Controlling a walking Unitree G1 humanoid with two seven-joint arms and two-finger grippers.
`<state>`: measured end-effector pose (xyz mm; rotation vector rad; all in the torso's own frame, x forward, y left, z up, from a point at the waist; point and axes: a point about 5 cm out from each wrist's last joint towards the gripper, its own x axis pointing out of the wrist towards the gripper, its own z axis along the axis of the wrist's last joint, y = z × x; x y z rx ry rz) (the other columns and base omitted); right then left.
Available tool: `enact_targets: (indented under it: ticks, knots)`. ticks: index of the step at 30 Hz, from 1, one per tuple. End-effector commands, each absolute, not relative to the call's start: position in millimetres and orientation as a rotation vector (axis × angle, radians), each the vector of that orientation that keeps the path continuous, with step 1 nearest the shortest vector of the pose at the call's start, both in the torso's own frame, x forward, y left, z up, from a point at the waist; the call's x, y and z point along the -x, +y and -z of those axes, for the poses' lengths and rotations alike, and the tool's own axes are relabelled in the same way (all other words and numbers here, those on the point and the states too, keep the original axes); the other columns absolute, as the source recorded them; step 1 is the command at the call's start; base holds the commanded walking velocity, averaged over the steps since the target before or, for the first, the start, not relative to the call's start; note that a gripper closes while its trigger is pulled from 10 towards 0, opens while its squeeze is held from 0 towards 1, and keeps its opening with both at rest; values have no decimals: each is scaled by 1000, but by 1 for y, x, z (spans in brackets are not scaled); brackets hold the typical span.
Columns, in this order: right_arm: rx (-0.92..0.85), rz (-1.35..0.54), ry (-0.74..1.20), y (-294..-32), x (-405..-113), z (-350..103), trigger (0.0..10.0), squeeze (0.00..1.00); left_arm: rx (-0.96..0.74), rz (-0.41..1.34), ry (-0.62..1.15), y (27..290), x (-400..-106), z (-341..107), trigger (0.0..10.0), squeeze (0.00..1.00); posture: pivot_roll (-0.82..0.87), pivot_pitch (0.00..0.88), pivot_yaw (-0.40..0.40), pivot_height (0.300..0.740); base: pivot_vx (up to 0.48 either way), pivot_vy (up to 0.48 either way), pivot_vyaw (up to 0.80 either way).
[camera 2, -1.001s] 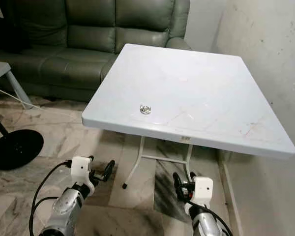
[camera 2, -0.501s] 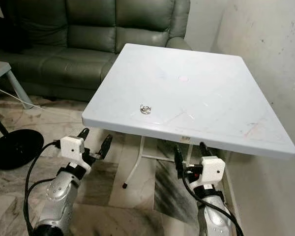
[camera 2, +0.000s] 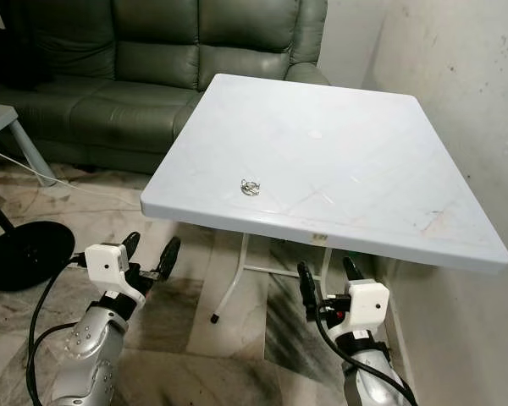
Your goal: Hang keys on a hook
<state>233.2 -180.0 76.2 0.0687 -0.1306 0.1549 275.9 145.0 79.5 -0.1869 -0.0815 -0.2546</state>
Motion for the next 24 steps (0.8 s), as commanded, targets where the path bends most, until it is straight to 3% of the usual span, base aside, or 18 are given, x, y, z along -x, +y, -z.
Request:
enact_targets:
  ticks: [1,24]
  knots:
    - [-49,-167,-166,-180,-238,-90,10000,0,194,257,-75,144,-277,-84,10000,0,12,18,-65,740,0,0,0]
    - [-28,-212,-161,-170,-244,-95,10000,0,164,257,-44,139,-285,-89,10000,0,20,0,-67,740,0,0,0]
